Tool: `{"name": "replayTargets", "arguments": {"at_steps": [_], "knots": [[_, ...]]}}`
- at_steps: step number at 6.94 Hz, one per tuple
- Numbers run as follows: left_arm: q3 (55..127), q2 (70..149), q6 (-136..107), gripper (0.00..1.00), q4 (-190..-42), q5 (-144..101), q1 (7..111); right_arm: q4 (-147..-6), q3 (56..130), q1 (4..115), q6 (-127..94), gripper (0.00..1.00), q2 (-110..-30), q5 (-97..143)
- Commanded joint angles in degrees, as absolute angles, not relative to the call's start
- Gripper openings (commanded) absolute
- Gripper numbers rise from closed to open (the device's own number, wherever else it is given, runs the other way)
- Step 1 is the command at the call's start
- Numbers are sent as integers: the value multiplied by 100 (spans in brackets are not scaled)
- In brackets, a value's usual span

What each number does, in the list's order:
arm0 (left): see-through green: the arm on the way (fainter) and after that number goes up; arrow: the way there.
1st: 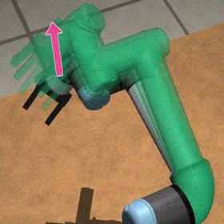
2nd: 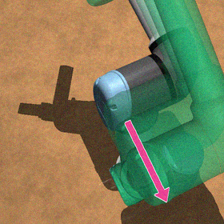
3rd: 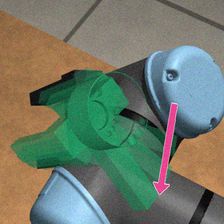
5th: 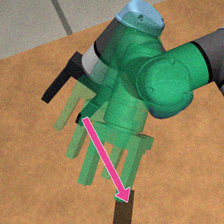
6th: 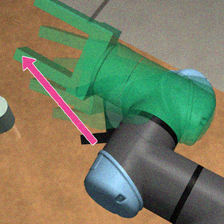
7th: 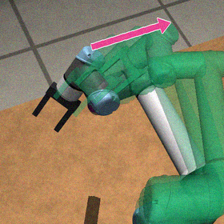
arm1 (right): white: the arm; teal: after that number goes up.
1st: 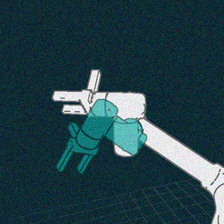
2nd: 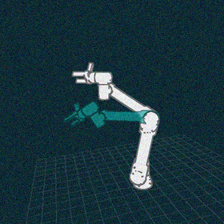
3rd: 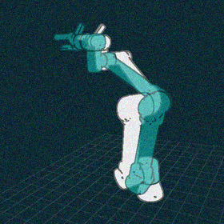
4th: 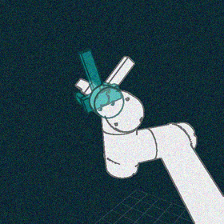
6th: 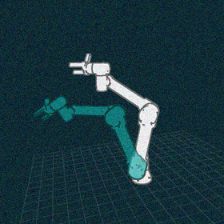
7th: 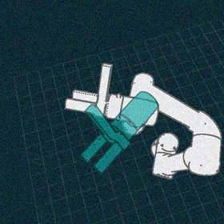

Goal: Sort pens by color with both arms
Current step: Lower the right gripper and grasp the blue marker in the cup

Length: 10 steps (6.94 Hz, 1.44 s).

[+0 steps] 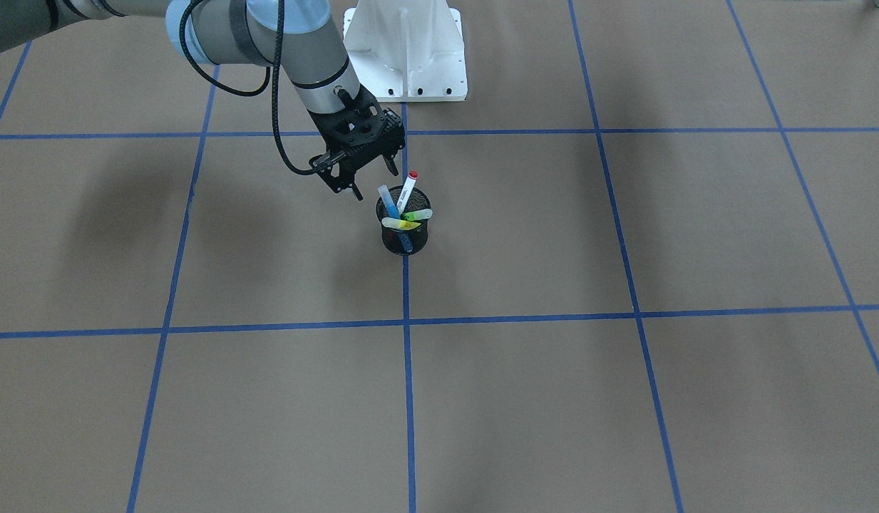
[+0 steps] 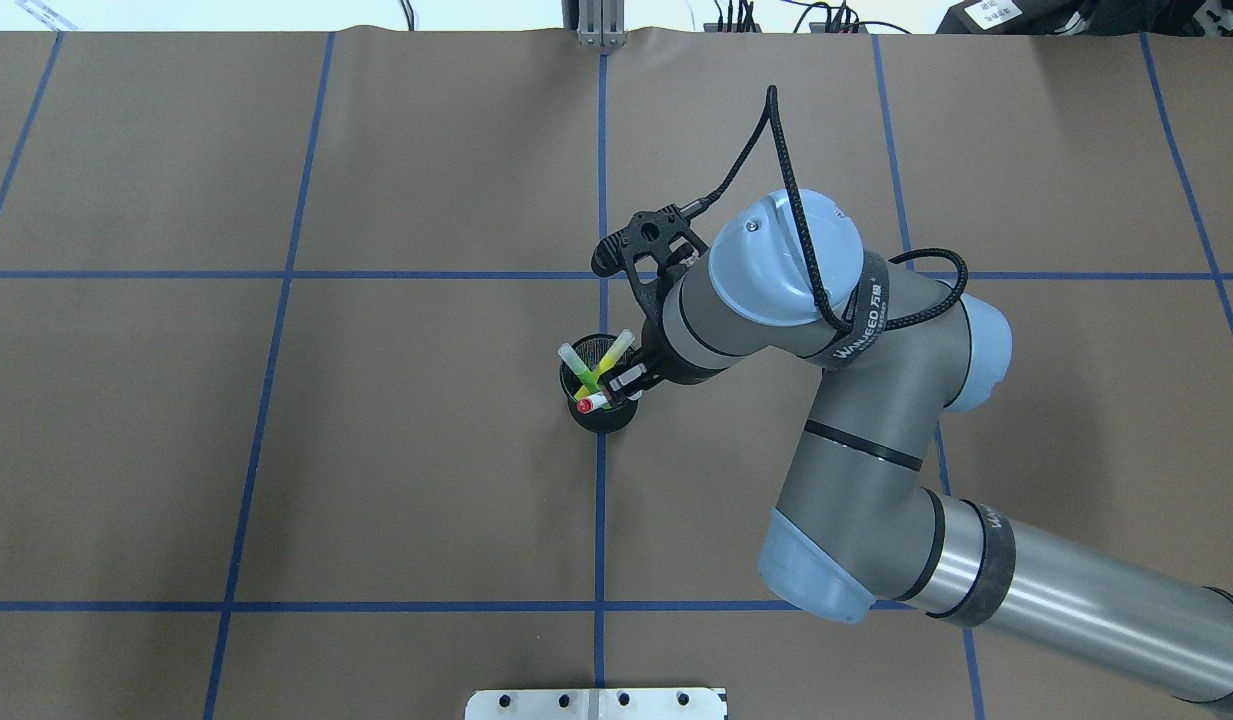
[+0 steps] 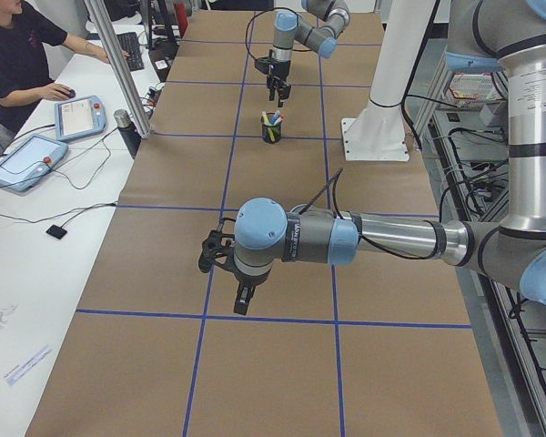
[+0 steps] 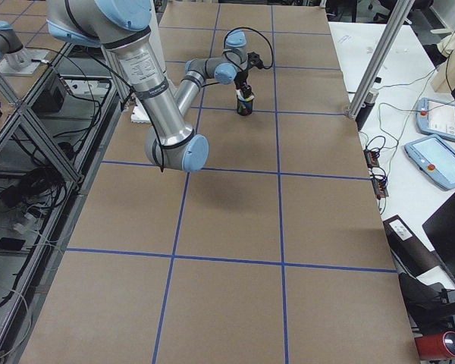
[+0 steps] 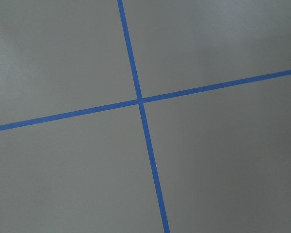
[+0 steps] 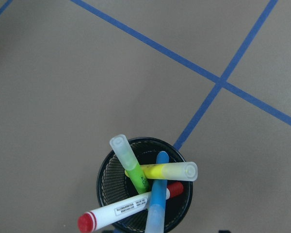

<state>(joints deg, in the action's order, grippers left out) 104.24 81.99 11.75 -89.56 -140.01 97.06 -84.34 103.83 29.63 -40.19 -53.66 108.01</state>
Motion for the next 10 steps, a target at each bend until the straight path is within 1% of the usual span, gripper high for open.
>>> {"name": "replayTargets", "arguments": {"at_steps": [1, 4, 6, 8, 10], "knots": [[10424, 8183, 1178, 99, -8956, -14001, 9703, -8333, 10144, 2901, -4069, 67, -5326, 10793], [10441, 8183, 1169, 99, -8956, -14001, 9703, -8271, 10090, 2769, -4201, 67, -5309, 10767], [10433, 8191, 1169, 99, -8956, -14001, 9703, -8271, 10099, 2751, -4192, 65, -5335, 10775], [10433, 8200, 1169, 99, -8956, -14001, 9703, -8262, 10099, 2751, -4201, 57, -5344, 10784], [10441, 8200, 1178, 99, -8956, -14001, 9703, -8262, 10090, 2760, -4210, 53, -5318, 10767]]}}
